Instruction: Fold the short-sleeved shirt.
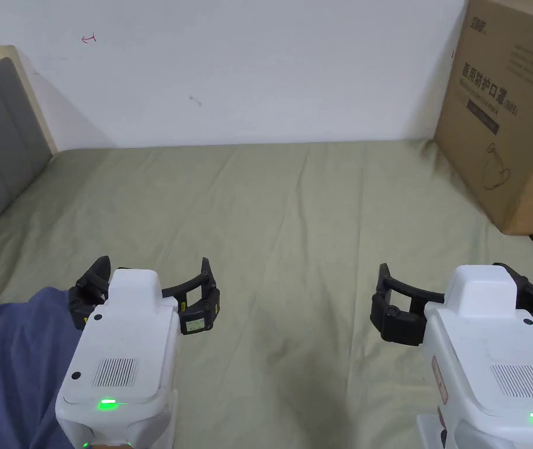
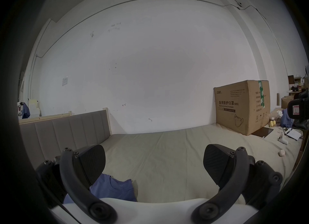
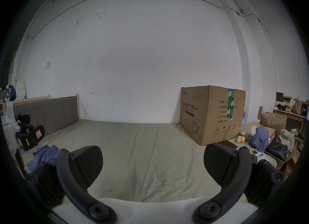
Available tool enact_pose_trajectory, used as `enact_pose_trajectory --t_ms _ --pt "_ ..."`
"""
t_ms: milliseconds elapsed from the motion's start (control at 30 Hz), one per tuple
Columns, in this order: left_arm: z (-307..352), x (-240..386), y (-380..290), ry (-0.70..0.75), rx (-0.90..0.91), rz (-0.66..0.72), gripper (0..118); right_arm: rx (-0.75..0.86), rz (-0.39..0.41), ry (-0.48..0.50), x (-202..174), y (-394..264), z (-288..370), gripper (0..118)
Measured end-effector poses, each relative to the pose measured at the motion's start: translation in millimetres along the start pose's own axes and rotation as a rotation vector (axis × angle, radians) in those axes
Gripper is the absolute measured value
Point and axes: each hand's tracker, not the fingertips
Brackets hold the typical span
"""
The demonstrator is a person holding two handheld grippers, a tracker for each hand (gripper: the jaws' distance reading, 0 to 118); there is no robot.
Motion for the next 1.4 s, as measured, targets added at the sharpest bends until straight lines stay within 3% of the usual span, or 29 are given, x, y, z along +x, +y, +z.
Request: enact_pose_trajectory --t_ms 133,200,233,267,300,333,367,833,1033,1400 --pt "0.9 0.5 1.1 -0.003 0.004 0.006 115 -0.008 0.006 -0.009 -0.1 0.7 -0.3 116" --pt "2.0 -0.6 2.0 -0.014 0.01 0.024 98 -0.007 0.002 -0.01 -0.1 0.8 0.8 106" --pt "3.1 -1.6 2.5 -0.023 0.015 0.033 82 -0.004 -0.003 -0.011 0.2 1.1 1.8 95" --pt "3.3 -2.4 3.6 -0.04 0.013 0.049 54 0.001 -0.008 -0.017 0.0 1.5 3.2 70" --pt "1.9 -3.1 4.0 -0.055 0.001 0.061 34 0.005 -0.007 -0.024 -0.4 1.7 3.7 45" --pt "0.8 -3.4 4.6 -0.061 -0.011 0.067 16 0.007 -0.004 -0.032 -0.7 1.9 3.6 18" --pt "-0.2 -3.4 4.9 -0.075 -0.02 0.07 3 0.009 0.0 -0.039 0.0 2.3 3.0 0" --pt "5.3 -21.5 6.2 -0.026 -0.03 0.017 0 0.028 0.018 0.053 -17.0 8.7 -4.4 0" --pt "20.5 -74.5 3.4 0.107 -0.045 0.021 0 0.039 0.028 0.187 -63.1 14.4 -18.3 0" --pt "97.2 -194.7 -3.1 0.405 -0.073 -0.054 0 0.05 0.035 0.489 -187.4 19.4 -26.7 0"
